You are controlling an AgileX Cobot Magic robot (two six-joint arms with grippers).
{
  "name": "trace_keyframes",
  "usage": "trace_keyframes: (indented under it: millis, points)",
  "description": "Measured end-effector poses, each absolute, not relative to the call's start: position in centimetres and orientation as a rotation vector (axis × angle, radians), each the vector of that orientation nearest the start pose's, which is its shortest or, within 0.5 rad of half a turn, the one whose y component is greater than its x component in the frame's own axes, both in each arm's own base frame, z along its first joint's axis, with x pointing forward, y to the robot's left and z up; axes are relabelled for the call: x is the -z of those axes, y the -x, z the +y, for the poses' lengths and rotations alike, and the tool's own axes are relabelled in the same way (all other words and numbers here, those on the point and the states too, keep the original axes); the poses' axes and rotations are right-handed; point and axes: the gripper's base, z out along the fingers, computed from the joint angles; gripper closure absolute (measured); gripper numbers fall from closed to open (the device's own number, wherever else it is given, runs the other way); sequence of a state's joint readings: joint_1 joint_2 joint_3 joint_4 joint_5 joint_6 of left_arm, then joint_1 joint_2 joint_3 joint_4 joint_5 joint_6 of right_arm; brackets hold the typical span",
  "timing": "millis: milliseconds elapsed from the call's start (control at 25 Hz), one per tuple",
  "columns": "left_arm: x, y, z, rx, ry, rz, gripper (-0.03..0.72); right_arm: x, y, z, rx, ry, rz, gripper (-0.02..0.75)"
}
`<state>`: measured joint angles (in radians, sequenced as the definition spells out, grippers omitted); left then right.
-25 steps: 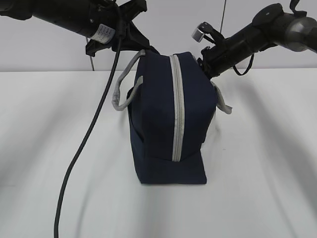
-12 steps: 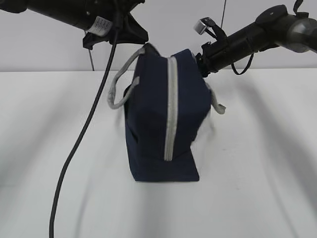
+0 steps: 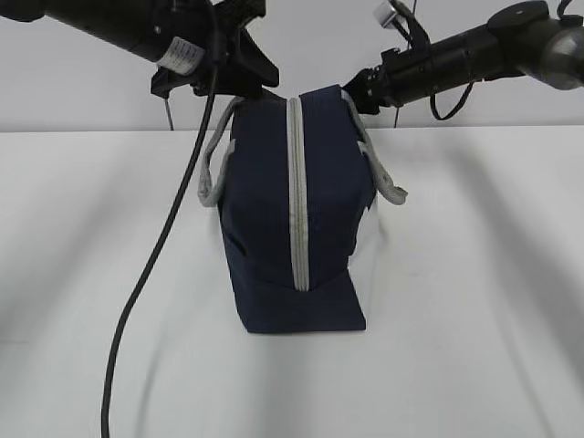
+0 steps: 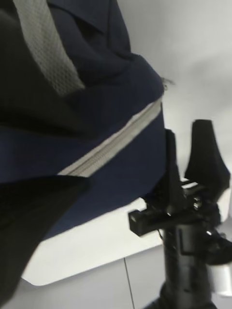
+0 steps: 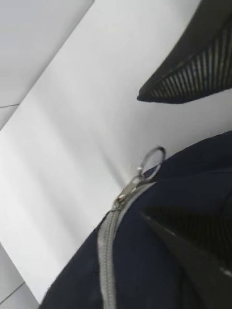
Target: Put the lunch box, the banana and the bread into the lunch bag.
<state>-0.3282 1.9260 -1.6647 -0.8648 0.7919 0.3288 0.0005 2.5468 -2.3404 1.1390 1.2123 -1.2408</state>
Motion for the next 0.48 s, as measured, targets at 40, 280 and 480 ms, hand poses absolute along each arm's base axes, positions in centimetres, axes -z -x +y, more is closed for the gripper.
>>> trace_keyframes:
  millis: [40, 280, 480]
  points:
    - [-29.7, -40.1, -18.9, 0.993, -0.279, 2.394, 0.426, -20.9, -53.6, 7.6, -0.937, 0.949, 1.923, 0.22]
    - [-29.1, -40.0, -18.4, 0.892, -0.361, 2.435, 0.261, -24.4, -54.0, 6.1, -0.976, 0.765, 1.961, 0.209]
    - [-30.4, -39.6, -17.8, 0.832, -0.398, 2.412, 0.242, -24.5, -54.2, 4.3, -1.011, 0.537, 2.136, 0.209]
